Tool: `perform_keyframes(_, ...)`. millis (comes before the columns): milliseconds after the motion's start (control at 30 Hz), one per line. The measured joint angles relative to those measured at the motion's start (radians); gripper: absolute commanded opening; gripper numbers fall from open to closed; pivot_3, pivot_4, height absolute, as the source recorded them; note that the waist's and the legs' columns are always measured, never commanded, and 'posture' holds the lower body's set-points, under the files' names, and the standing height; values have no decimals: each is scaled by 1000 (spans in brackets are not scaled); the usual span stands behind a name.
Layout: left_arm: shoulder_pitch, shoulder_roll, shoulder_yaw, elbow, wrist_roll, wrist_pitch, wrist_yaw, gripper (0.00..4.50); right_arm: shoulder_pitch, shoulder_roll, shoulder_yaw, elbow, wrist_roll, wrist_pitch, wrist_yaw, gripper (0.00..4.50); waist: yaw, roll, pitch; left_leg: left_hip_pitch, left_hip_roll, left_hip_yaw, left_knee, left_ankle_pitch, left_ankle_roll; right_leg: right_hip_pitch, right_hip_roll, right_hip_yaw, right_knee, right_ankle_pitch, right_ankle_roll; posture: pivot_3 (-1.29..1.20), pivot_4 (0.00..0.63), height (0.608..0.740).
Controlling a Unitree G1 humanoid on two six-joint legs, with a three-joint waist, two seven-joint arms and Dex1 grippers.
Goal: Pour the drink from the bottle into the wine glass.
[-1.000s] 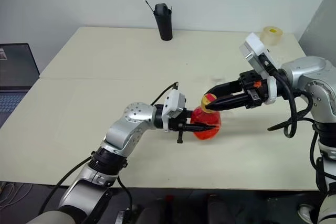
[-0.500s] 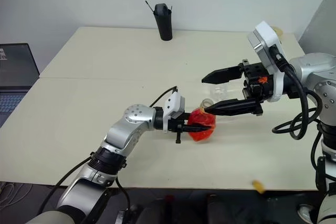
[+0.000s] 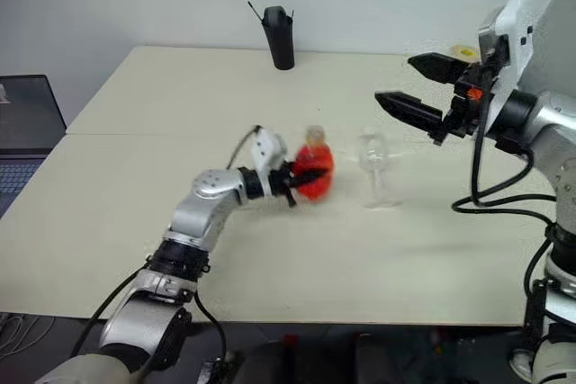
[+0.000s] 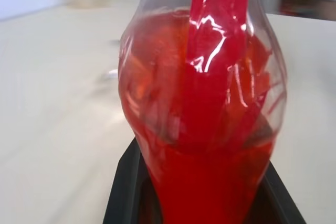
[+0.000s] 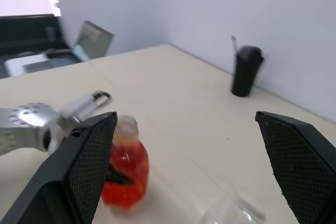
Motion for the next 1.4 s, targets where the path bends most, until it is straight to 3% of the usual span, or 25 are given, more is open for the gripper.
perform_keyframes(133, 0, 0, 81, 109, 29, -63, 161, 791, 88, 141, 41, -107, 44, 122, -166, 4500, 0, 0, 0, -2, 0, -2, 1, 1, -1, -2, -3, 0, 1, 0, 0, 0, 150, 740)
perform_keyframes(267, -13, -10, 158, 173, 45, -102, 343, 791, 129, 286, 161, -192, 46, 160, -285, 4500, -1, 0, 0, -2, -1, -3, 1, 1, -1, -2, -3, -1, 1, 0, 0, 0, 150, 740)
perform_keyframes(567, 8, -37, 232, 199, 52, -145, 554, 791, 151, 406, 357, -201, -13, 154, -349, 4500, -2, -1, -1, -2, -2, -3, 1, 2, -4, -1, -1, -3, 1, 0, 0, 0, 150, 740)
perform_keyframes(867, 84, -41, 238, 159, 55, -157, 624, 3691, 124, 432, 409, -158, -76, 125, -342, 4500, -7, -1, -2, 1, -2, -2, 0, 2, -4, -1, 0, -2, 3, 0, 0, 0, 150, 740)
perform_keyframes(967, 101, -37, 244, 129, 55, -145, 637, 4434, 123, 429, 412, -145, -87, 120, -329, 4500, -5, -1, -2, 1, -2, -2, 0, 2, -4, -1, 0, -2, 3, 0, 0, 0, 150, 740)
perform_keyframes(1400, 293, 33, 247, -252, 37, 74, 586, 4434, 82, 425, 418, -62, -132, 63, -252, 4500, -10, -1, -2, 1, -1, -2, 0, 2, -4, -1, -1, -1, 2, 0, 0, 0, 150, 740)
